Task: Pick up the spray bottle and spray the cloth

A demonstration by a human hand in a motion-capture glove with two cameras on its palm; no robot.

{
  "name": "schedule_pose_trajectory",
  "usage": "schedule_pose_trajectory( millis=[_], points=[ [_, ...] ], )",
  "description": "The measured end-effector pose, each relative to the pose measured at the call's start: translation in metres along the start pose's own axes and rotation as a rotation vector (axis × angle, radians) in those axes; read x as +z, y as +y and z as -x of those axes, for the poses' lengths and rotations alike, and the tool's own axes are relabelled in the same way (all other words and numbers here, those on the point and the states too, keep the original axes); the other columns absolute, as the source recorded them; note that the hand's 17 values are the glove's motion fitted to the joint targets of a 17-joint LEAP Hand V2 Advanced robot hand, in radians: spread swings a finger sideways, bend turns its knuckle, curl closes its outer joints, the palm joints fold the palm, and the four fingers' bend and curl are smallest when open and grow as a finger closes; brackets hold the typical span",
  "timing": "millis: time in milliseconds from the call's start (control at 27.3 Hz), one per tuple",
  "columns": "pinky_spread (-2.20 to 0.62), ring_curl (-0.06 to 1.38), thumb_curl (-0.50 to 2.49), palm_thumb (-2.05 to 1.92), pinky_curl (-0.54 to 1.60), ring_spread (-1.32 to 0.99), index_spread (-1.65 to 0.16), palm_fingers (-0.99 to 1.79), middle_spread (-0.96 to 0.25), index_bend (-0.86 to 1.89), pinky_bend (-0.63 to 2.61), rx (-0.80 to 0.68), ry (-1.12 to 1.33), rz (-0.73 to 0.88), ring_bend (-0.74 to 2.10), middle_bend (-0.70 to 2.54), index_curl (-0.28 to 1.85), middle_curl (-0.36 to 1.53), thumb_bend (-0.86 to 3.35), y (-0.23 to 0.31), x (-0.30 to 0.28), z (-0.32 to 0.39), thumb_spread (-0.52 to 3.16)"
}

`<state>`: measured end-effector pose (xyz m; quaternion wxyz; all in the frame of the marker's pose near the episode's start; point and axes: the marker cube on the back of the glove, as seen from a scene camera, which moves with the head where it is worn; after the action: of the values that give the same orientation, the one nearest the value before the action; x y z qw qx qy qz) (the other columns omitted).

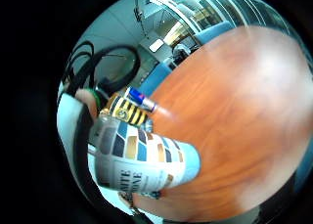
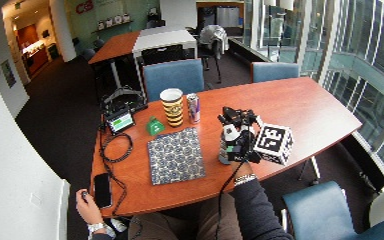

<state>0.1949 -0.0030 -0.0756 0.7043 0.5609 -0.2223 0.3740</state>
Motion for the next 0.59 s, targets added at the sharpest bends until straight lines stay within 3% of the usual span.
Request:
schedule_pose_trajectory(
  millis=[220, 587],
  points=[
    [-0.11, 0.39, 0.29, 0.66, 0.34, -0.20, -0.29, 1.25, -0.24, 0.22, 0.24, -0.049, -0.020, -0.031, 0.51, 0.54, 0.29, 0.48, -0.06, 0.003, 0.012, 0.006, 1.01],
    [-0.28, 0.40, 0.27, 0.51, 0.38, -0.22, -0.30, 1.43, -0.25, 0.28, 0.39, -0.191, -0.055, -0.076, 0.52, 0.60, 0.37, 0.51, -0.04, 0.001, 0.012, 0.025, 1.03]
  ],
)
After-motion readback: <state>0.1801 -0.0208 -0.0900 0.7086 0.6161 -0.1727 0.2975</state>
